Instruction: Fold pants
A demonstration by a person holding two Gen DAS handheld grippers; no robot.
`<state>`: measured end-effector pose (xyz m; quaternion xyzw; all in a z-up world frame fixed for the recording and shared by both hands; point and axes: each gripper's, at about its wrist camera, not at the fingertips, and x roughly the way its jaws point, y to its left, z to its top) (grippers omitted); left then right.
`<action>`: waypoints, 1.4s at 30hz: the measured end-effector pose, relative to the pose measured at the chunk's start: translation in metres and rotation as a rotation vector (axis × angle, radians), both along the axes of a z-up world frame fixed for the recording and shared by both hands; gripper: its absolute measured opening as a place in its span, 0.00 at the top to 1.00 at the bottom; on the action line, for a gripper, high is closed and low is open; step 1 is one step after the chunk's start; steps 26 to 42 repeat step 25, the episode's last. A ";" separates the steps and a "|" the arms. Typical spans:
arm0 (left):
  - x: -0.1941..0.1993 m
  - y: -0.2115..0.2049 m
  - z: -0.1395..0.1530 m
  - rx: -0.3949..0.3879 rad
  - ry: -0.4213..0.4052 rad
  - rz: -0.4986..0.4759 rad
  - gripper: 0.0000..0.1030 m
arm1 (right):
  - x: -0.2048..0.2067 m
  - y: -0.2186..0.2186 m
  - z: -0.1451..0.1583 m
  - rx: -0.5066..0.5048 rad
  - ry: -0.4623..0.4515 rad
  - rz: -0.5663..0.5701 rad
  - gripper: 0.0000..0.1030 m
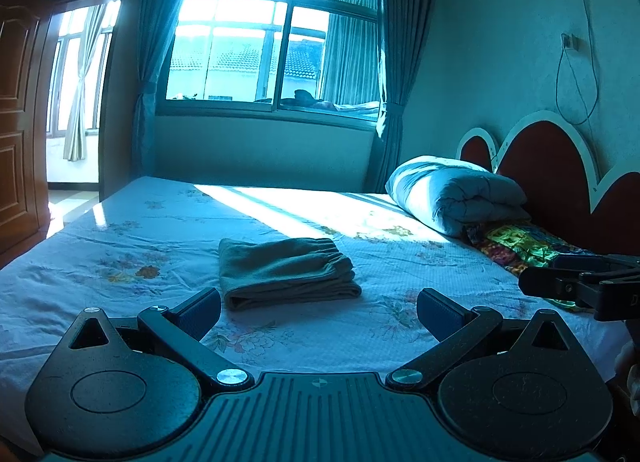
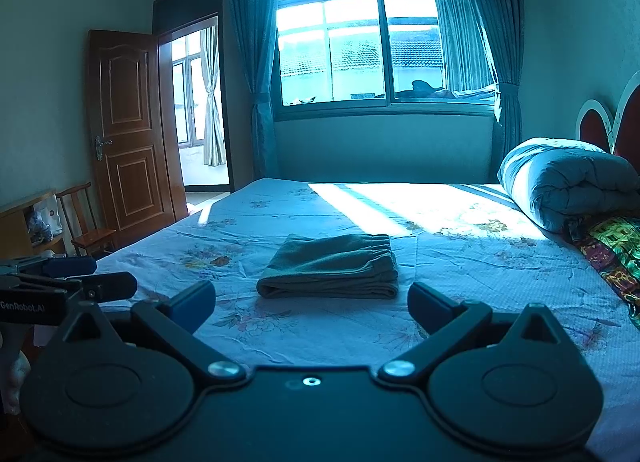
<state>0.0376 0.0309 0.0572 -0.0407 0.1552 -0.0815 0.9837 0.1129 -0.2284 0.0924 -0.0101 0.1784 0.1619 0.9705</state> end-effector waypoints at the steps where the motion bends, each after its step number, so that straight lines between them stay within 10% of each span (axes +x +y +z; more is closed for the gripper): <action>1: 0.000 0.000 0.000 0.001 -0.001 0.000 0.00 | 0.000 0.000 0.000 0.000 -0.001 0.000 0.06; 42: -0.003 -0.005 0.004 0.033 -0.043 0.000 0.00 | 0.000 -0.001 0.001 -0.001 -0.003 -0.001 0.06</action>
